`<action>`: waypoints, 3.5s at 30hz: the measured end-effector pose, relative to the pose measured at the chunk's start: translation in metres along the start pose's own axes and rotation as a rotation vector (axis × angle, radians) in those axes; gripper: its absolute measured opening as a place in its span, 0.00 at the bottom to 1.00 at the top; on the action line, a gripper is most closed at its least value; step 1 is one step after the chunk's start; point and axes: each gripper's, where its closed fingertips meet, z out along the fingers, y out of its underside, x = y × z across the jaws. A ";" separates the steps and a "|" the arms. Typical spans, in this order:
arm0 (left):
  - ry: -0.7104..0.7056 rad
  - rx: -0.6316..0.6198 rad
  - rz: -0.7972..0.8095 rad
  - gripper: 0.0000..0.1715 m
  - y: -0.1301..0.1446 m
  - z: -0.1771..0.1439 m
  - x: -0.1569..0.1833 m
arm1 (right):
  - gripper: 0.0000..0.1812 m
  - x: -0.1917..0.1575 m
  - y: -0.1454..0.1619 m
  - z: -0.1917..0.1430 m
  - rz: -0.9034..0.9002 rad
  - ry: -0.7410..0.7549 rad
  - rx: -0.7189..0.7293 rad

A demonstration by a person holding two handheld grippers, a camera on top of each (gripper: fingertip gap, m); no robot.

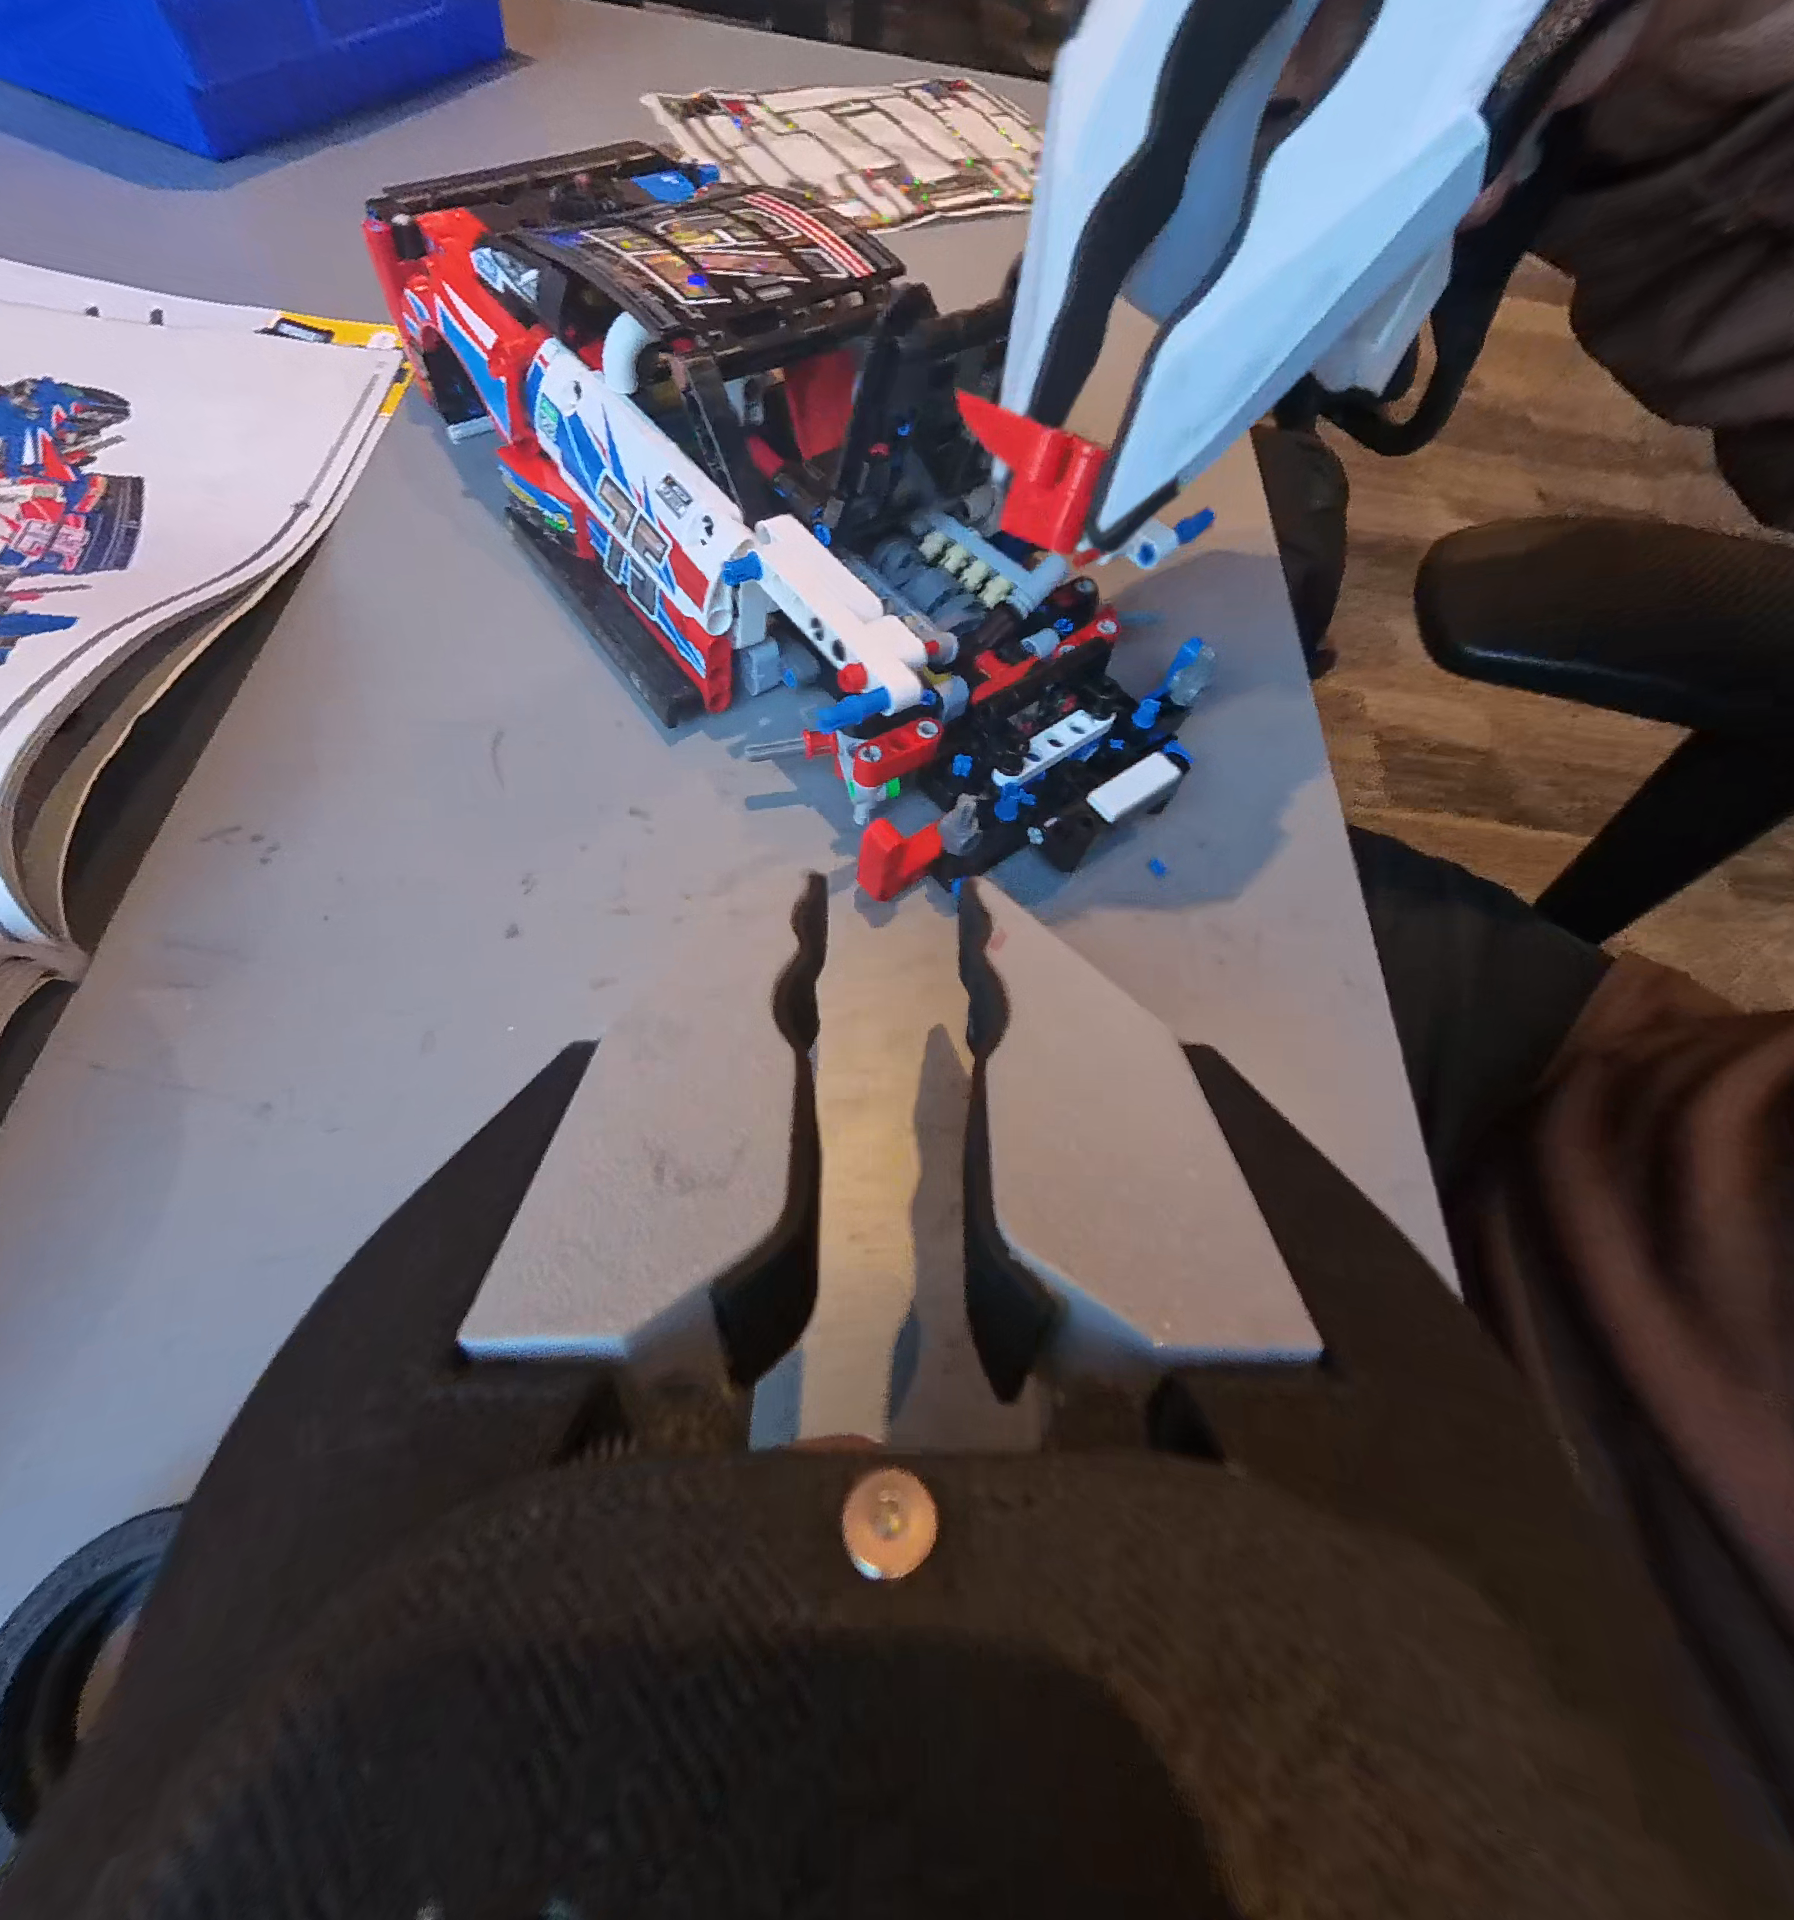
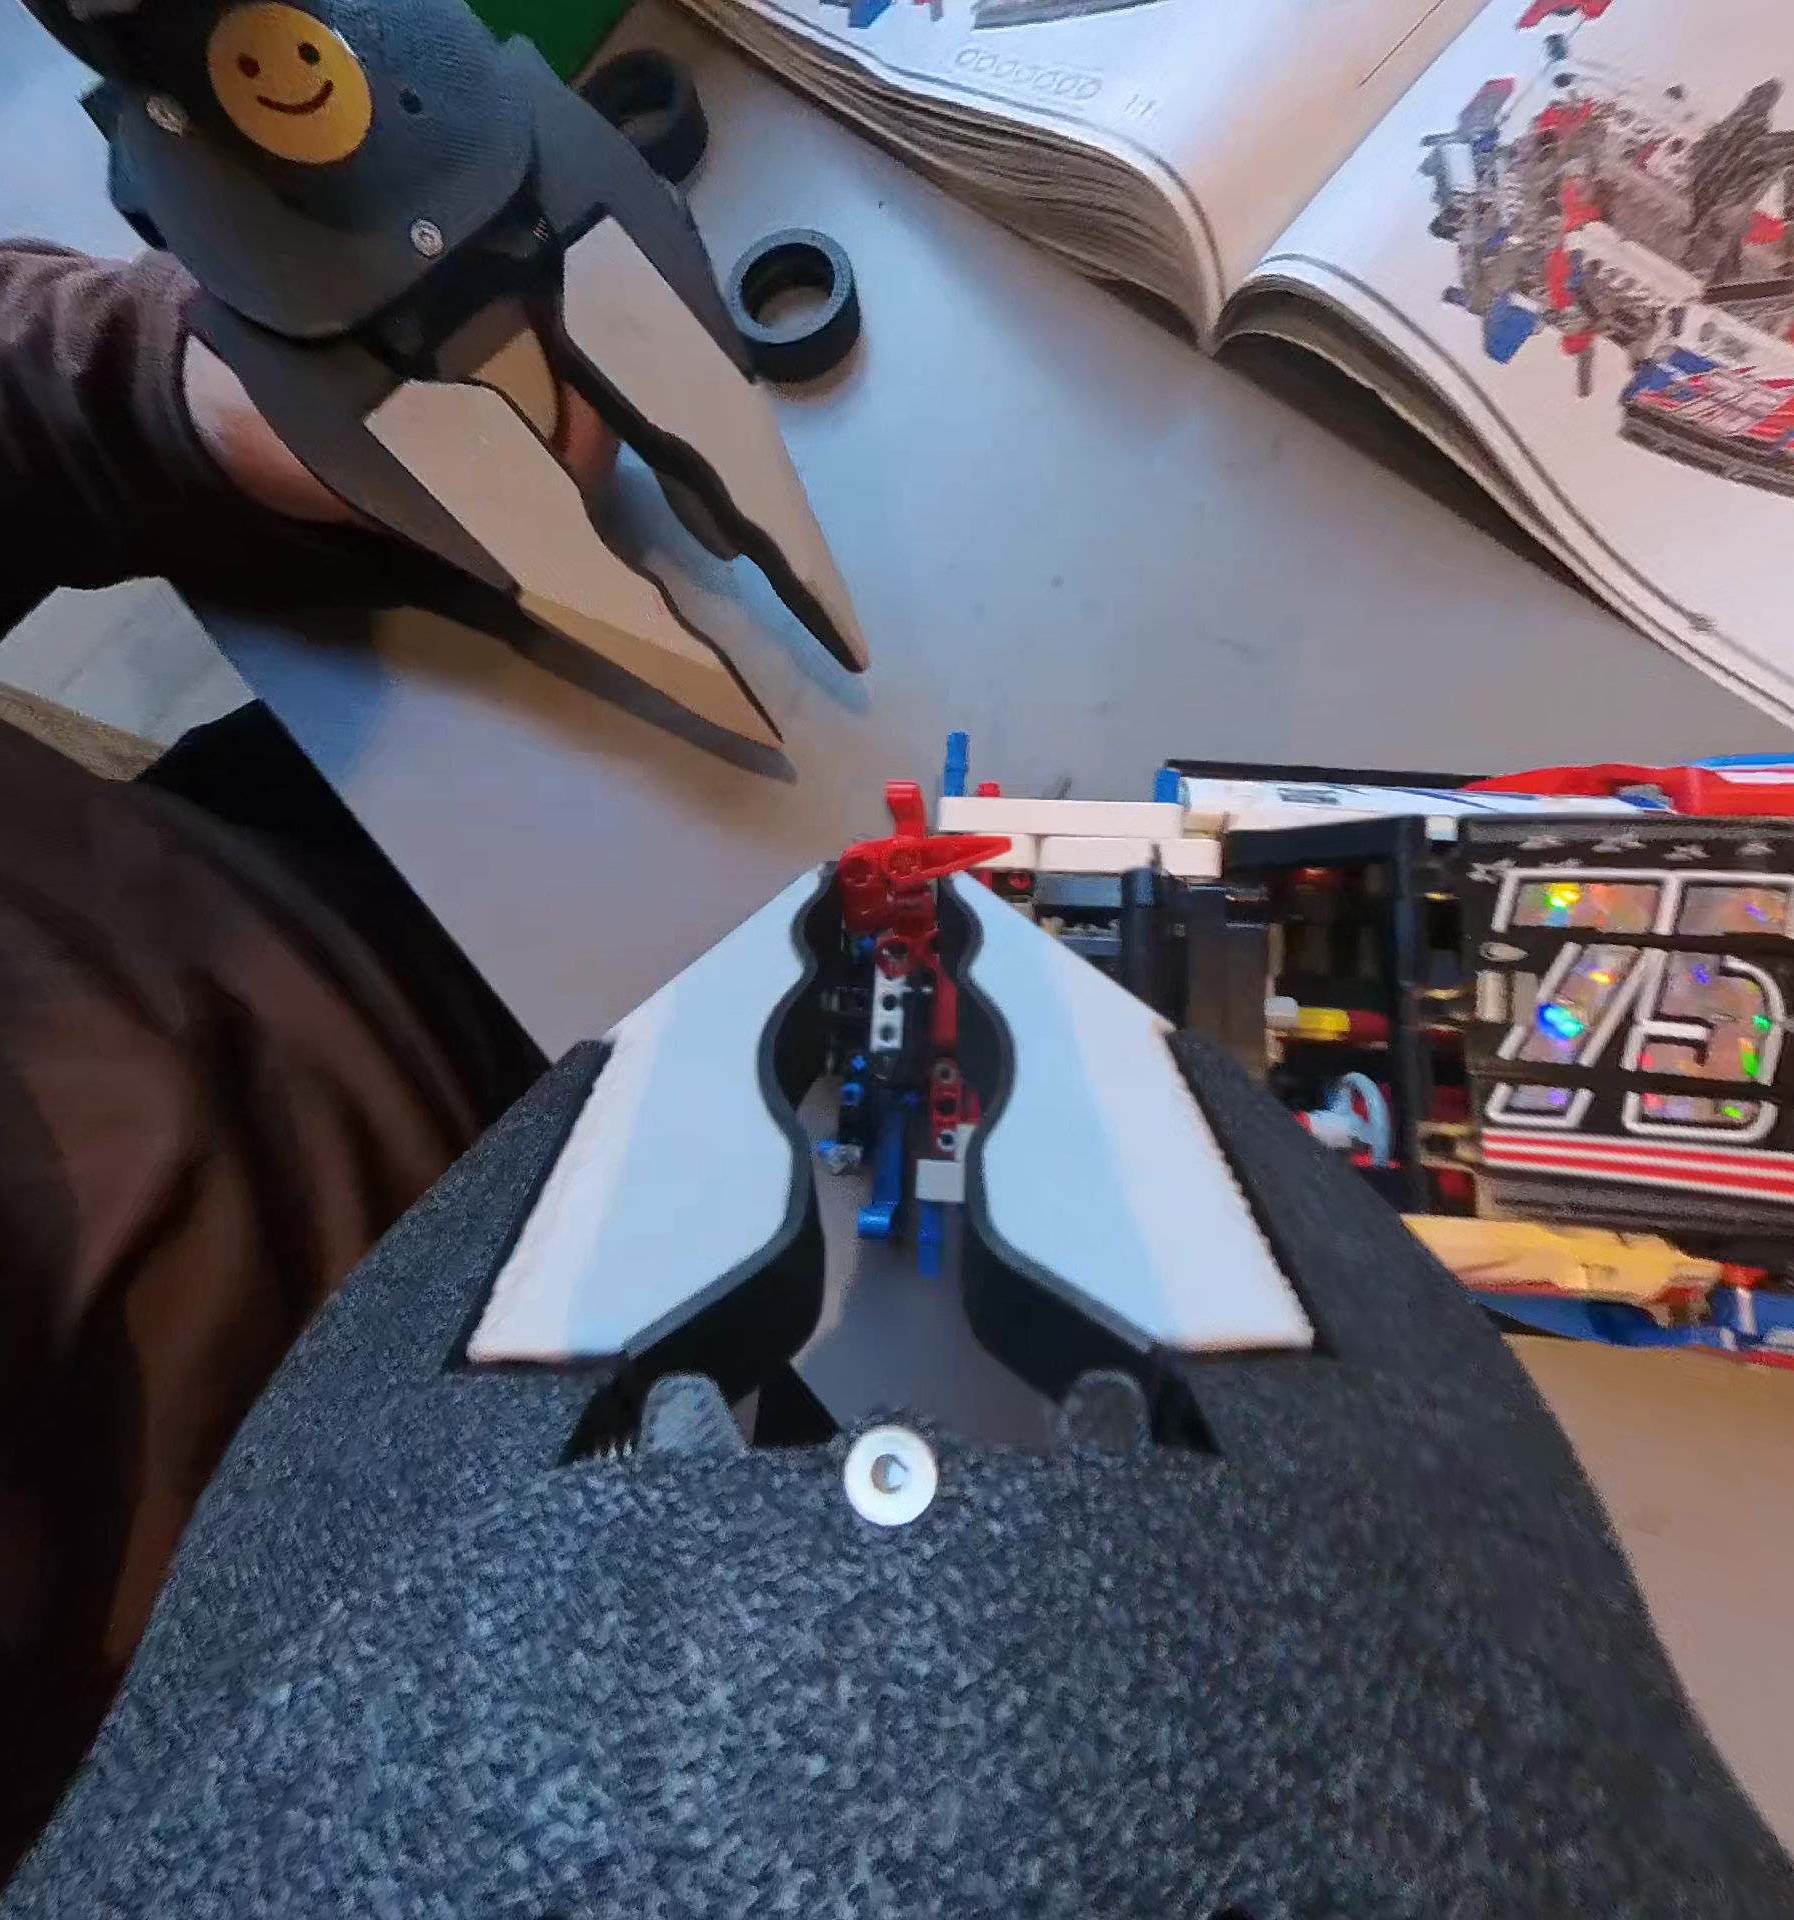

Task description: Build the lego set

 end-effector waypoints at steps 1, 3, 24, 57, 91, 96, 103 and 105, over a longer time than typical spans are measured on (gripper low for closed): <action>0.003 0.000 0.018 0.13 0.000 0.001 0.003 | 0.10 -0.005 -0.002 0.001 0.000 -0.019 -0.003; 0.027 0.014 0.057 0.14 -0.003 0.002 0.012 | 0.10 -0.012 -0.003 0.005 -0.018 -0.028 -0.012; -0.327 0.083 0.587 0.05 -0.030 0.000 0.027 | 0.10 -0.036 -0.011 0.024 0.070 -0.137 -0.061; -0.412 0.412 0.495 0.02 -0.074 -0.043 0.024 | 0.11 -0.041 -0.048 -0.006 0.187 -0.173 0.184; -0.332 0.411 0.113 0.03 -0.050 -0.051 -0.051 | 0.08 0.067 -0.027 -0.060 -0.160 0.351 0.727; -0.325 0.415 0.118 0.03 -0.052 -0.049 -0.047 | 0.08 0.054 -0.030 -0.052 -0.198 0.345 0.697; -0.298 0.429 0.183 0.03 -0.059 -0.042 -0.027 | 0.12 0.008 -0.046 -0.014 -0.180 0.159 0.623; -0.286 0.435 0.218 0.02 -0.062 -0.040 -0.018 | 0.12 -0.003 -0.053 -0.009 -0.156 0.104 0.626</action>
